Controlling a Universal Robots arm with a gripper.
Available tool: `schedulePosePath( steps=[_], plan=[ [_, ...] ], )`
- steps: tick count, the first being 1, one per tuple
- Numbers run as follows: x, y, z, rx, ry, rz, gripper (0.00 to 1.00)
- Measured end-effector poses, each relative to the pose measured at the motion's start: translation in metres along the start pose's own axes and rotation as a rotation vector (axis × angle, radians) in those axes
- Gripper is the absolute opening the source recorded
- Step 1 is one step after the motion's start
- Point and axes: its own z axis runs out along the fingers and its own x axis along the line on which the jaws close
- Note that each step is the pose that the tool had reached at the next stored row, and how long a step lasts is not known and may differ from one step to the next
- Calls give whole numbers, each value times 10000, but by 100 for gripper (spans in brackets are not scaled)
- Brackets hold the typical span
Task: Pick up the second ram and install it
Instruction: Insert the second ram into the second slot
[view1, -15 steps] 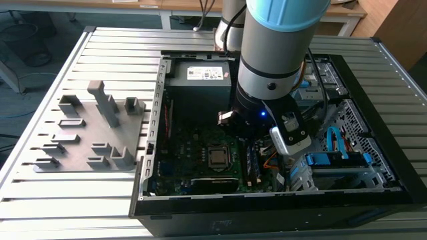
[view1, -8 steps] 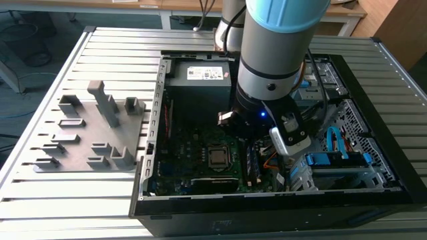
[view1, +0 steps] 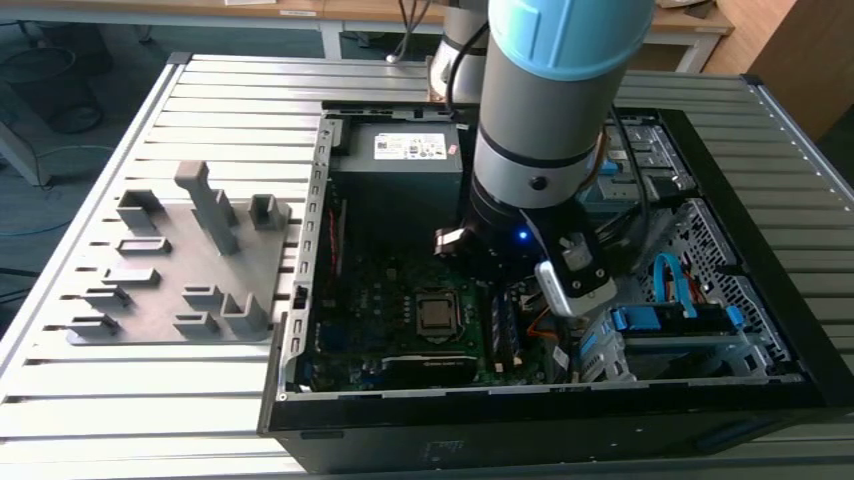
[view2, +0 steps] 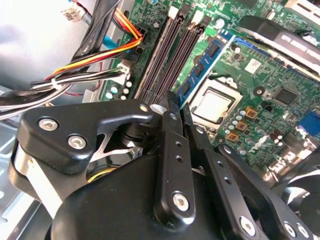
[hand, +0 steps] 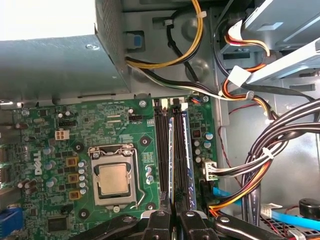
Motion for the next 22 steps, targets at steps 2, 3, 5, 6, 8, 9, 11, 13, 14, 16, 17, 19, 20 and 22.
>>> schedulePosePath(
  steps=[2,3,5,6,8,9,11,13,14,16,17,19,20,22],
  plan=[
    [2,-1,34,0,0,2,14],
    [3,-2,50,0,-1,2,14],
    [4,-3,82,1,0,3,14],
    [5,-4,98,1,-1,6,14],
    [7,-5,118,4,-2,46,14],
    [7,-5,125,5,-3,66,14],
    [8,-6,139,5,-3,67,14],
    [9,-6,156,3,-2,29,14],
    [10,-7,171,3,-1,9,14],
    [12,-9,209,2,0,-9,14],
    [12,-9,227,1,0,-17,14],
    [14,-11,263,-1,1,-32,14],
    [14,-11,280,-1,1,-40,14],
    [16,-12,297,-5,6,-155,14]
  ],
)
